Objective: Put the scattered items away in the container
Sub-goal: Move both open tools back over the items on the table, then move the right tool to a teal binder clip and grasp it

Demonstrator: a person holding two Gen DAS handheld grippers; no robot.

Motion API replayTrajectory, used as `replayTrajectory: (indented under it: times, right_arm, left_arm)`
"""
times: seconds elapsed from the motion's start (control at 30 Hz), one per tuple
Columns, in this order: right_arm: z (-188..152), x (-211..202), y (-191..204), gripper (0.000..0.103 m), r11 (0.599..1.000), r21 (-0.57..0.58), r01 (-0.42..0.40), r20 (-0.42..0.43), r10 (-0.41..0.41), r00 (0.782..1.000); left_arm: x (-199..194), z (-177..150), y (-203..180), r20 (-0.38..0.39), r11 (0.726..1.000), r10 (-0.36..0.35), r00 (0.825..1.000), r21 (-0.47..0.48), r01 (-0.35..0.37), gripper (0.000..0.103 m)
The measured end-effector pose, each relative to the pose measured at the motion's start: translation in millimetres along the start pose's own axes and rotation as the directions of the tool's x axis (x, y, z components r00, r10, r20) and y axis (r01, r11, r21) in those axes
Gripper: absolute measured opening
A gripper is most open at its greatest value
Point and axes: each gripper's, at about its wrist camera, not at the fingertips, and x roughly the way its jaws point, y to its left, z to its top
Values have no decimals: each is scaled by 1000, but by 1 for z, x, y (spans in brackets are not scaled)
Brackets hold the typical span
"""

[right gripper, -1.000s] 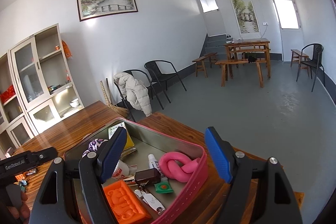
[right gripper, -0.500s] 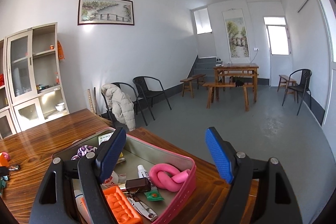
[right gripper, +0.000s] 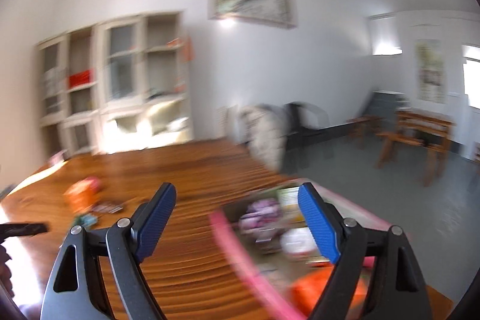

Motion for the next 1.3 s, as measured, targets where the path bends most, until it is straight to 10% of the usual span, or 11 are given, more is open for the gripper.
replayTrajectory:
  times: [0.13, 0.57, 1.13, 1.3]
  right_arm:
    - [-5, 54, 51, 86, 983, -20, -185, -193, 178, 965]
    - [-42, 142, 153, 86, 945, -118, -305, -431, 228, 873]
    - [-47, 184, 229, 86, 896, -369, -247, -445, 63, 893]
    - [-53, 152, 250, 86, 789, -375, -487, -469, 292, 834]
  left_arm:
    - [-5, -4, 5, 3, 999, 26, 1000, 40, -26, 86]
    - [-14, -1, 24, -29, 1000, 1, 1000, 7, -1, 86]
    - [-20, 8, 55, -22, 996, 21, 1000, -84, -23, 86]
    - [-16, 7, 58, -34, 995, 35, 999, -88, -37, 86]
